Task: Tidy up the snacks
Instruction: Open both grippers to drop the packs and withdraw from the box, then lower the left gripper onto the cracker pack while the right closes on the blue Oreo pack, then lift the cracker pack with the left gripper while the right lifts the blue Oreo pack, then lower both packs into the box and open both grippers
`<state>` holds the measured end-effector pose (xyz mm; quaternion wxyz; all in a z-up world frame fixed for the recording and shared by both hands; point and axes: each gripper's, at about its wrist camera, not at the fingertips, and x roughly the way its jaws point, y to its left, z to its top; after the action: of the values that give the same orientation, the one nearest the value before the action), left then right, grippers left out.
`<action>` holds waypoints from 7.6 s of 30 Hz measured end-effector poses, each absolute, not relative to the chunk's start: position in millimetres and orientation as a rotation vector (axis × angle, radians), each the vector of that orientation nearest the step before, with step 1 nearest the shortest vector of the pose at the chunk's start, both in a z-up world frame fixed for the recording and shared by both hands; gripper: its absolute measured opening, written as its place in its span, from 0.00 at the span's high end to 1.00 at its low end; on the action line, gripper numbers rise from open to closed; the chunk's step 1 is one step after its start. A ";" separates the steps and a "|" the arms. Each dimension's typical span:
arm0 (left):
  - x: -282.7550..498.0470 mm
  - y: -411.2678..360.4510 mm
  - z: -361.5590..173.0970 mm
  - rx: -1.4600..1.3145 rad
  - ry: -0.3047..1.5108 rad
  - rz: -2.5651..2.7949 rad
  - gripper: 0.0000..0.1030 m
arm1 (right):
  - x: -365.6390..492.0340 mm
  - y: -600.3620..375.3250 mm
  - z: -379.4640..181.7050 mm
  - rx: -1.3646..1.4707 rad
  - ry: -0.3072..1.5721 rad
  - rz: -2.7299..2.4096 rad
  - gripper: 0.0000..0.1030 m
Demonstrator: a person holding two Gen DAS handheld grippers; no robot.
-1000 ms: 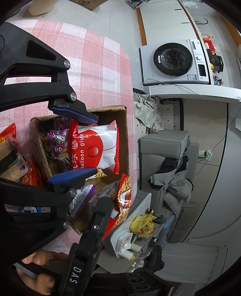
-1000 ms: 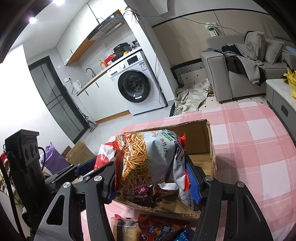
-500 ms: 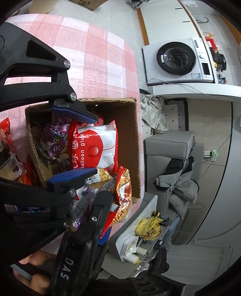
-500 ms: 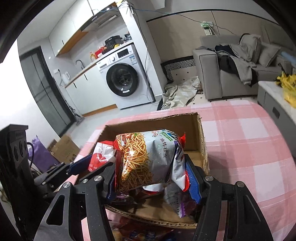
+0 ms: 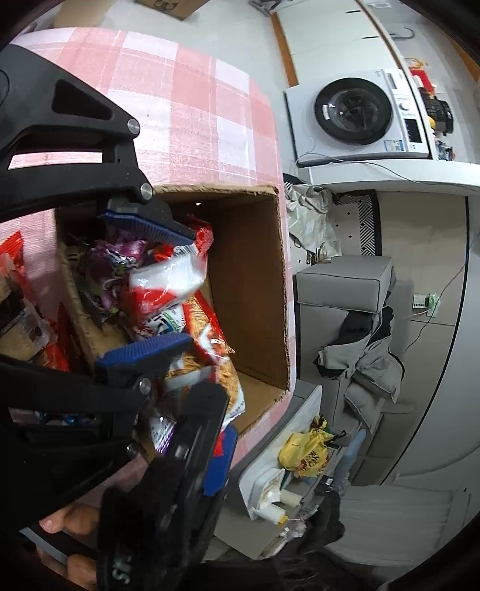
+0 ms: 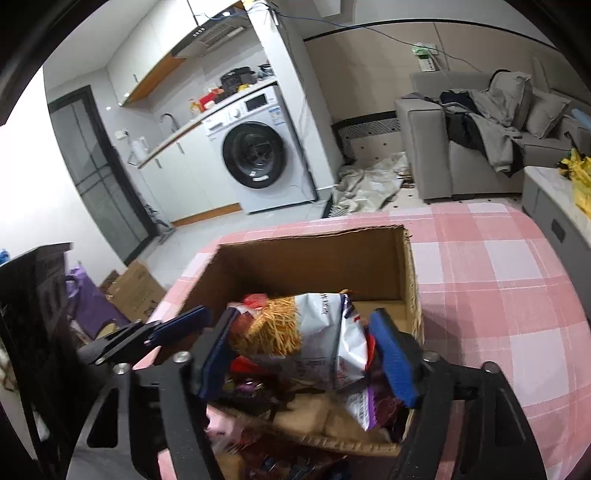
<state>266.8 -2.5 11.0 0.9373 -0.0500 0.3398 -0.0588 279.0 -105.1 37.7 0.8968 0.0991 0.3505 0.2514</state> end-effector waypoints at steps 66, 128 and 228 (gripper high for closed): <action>153.9 -44.6 -39.2 0.071 0.891 -0.027 0.01 | 193.4 -135.0 -63.8 -0.167 1.031 0.366 0.00; 91.2 -4.0 -72.6 0.024 0.989 -0.206 0.39 | 143.0 -145.6 -49.9 -0.066 0.981 0.477 0.42; 235.6 19.5 74.7 -0.103 0.609 -0.051 0.39 | 257.0 -116.5 92.4 0.239 0.621 0.532 0.55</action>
<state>235.6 19.5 74.7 0.9524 -0.0507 0.2994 -0.0252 257.0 -116.5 92.4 0.9106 0.1160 0.3014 0.2578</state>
